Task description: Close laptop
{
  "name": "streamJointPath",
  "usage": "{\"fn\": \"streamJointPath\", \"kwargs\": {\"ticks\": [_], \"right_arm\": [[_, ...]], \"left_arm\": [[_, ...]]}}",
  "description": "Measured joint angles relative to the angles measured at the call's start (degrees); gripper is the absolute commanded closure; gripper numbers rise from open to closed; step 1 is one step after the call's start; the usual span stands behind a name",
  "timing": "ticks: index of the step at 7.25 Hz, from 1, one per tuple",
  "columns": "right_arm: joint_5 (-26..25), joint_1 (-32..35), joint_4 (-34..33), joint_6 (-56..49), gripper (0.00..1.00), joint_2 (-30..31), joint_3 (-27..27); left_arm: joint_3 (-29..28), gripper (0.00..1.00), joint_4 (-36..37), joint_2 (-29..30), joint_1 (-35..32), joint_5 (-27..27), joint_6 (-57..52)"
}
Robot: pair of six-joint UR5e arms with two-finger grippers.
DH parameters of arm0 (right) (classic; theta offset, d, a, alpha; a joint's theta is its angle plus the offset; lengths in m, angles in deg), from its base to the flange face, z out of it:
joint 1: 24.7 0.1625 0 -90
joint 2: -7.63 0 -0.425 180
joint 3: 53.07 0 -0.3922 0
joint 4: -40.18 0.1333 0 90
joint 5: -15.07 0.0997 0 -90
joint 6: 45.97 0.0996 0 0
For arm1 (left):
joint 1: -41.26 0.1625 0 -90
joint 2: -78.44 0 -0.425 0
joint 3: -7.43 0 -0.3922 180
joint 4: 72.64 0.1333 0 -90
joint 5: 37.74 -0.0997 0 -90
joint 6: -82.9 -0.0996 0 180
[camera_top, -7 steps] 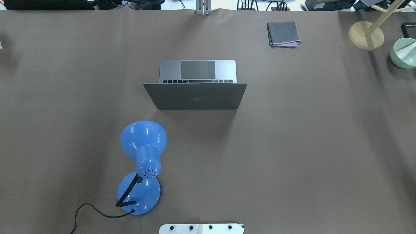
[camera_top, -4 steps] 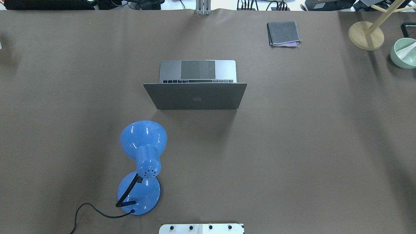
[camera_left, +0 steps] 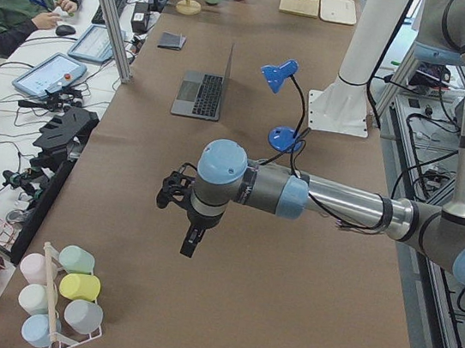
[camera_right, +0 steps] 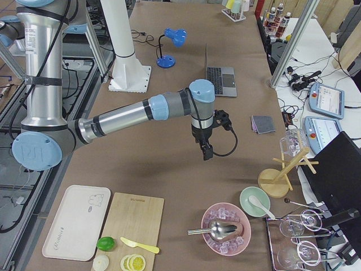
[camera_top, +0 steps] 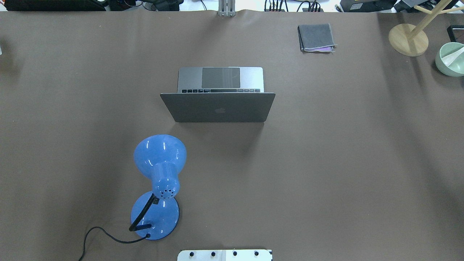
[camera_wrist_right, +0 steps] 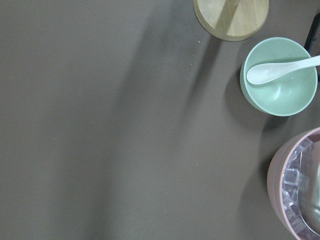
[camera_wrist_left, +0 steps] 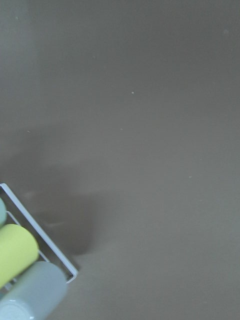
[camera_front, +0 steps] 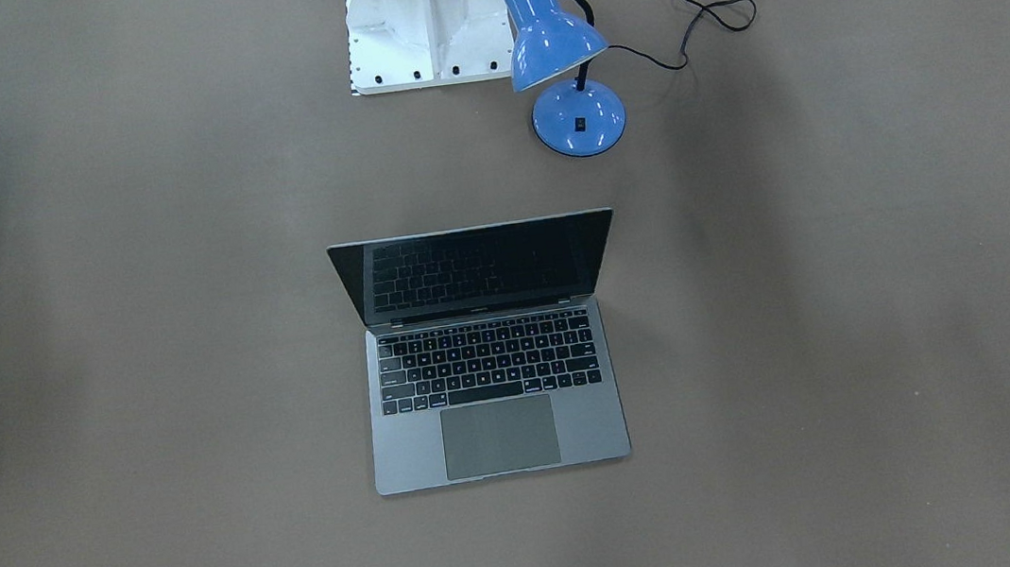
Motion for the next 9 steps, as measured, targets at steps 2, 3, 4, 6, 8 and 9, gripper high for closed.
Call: {"fn": "streamJointPath", "kwargs": {"ticks": [2, 3, 4, 6, 8, 9], "right_arm": [[0.0, 0.0, 1.4, 0.8, 0.0, -0.1, 0.0], [0.1, 0.0, 1.6, 0.9, 0.0, -0.2, -0.1], [0.1, -0.1, 1.6, 1.1, 0.0, -0.7, -0.2], [1.2, -1.2, 1.7, 2.9, 0.0, -2.2, 0.4], [2.4, -5.6, 1.8, 11.9, 0.0, -3.5, 3.0], [2.5, -9.0, 1.8, 18.8, 0.0, -4.4, 5.3]], "left_arm": [[-1.7, 0.02, -7.2, 1.2, 0.0, -0.1, 0.1], [-3.9, 0.02, -10.5, 3.3, 0.0, -0.2, 0.4], [-5.1, 0.02, -12.4, 4.7, 0.0, -0.3, 0.7], [-4.9, 0.02, -14.7, 5.5, 0.1, 0.8, 1.1], [-4.5, 0.02, -18.9, 5.7, 2.6, 4.9, 3.5], [-3.7, 0.02, -21.1, 6.2, 5.6, 6.0, 9.2]]}}
